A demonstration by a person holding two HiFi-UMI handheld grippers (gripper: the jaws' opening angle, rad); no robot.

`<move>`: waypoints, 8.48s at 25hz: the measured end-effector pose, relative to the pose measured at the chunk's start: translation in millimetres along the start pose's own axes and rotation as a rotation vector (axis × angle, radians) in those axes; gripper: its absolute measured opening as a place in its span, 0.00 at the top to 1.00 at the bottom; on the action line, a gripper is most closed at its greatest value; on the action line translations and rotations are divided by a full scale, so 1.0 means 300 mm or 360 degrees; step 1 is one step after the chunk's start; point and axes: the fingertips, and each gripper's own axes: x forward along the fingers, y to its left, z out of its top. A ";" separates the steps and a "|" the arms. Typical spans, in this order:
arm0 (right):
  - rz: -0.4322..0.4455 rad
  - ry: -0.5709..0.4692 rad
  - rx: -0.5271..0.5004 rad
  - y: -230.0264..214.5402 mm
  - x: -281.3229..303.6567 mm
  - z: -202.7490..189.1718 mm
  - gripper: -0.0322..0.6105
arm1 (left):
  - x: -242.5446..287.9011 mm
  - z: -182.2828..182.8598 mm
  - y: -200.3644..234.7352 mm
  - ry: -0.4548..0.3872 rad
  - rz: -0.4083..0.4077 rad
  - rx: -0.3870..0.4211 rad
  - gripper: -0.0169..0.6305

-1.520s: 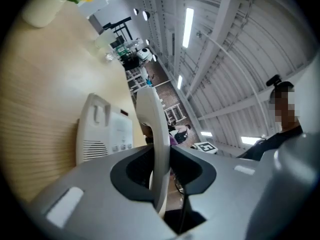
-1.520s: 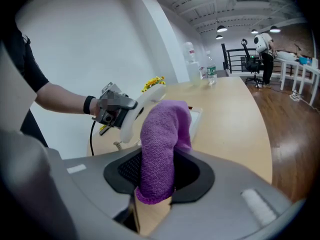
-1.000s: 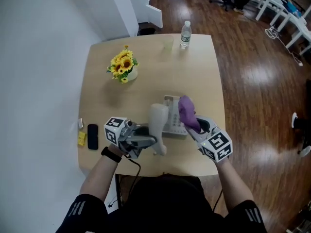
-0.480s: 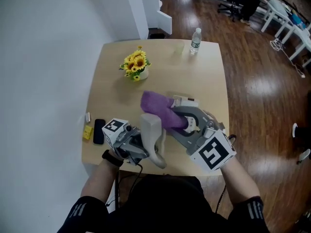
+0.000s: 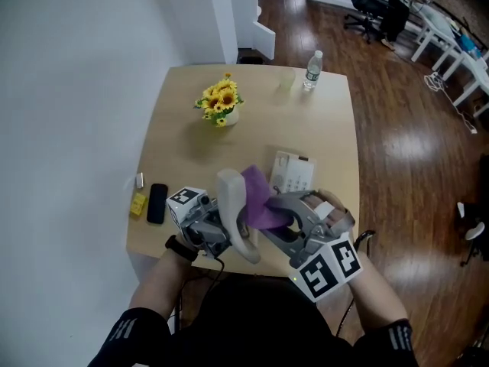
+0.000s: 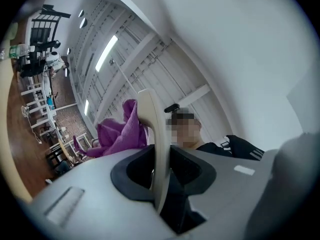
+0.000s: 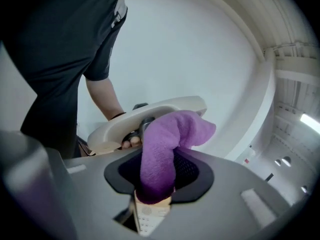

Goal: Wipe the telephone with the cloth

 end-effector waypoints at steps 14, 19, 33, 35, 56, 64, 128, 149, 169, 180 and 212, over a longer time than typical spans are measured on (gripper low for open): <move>-0.0254 -0.0050 -0.0037 -0.159 -0.060 0.125 0.74 | 0.069 -0.034 -0.043 0.0097 -0.0173 -0.0033 0.83; -0.0210 -0.0008 -0.0094 -0.074 -0.083 0.112 0.74 | 0.092 -0.034 -0.055 0.0179 -0.0198 -0.0023 0.83; -0.0121 0.0033 -0.0006 0.017 -0.124 0.022 0.74 | 0.155 0.067 -0.071 0.0300 -0.0180 0.0158 0.83; -0.0073 0.0046 -0.0085 0.045 -0.105 0.023 0.74 | 0.159 0.075 -0.070 0.0296 -0.0191 0.0169 0.83; 0.0053 0.0115 -0.0108 0.079 -0.074 -0.024 0.74 | 0.151 0.095 -0.083 0.0301 -0.0210 0.0178 0.83; 0.0230 0.0120 -0.0166 0.204 -0.027 -0.033 0.74 | 0.142 0.089 -0.086 0.0313 -0.0185 0.0162 0.83; 0.0259 0.0857 0.0844 0.371 0.614 -1.162 0.74 | -0.564 -0.140 0.426 0.0211 0.1757 -0.0132 0.83; 0.0162 0.0565 0.1555 0.478 0.389 -1.030 0.75 | -0.610 -0.173 0.468 0.0268 0.1842 -0.0123 0.83; -0.0507 0.0238 0.1872 0.267 -0.091 -0.989 0.74 | -0.886 -0.301 0.970 0.0366 0.1936 -0.0592 0.83; -0.0390 0.0277 0.1855 0.308 -0.101 -0.992 0.74 | -0.938 -0.329 1.068 0.0364 0.1921 -0.0684 0.83; -0.0322 0.0170 0.1793 0.252 -0.076 -0.897 0.74 | -0.916 -0.262 0.818 0.0971 0.2167 -0.0232 0.67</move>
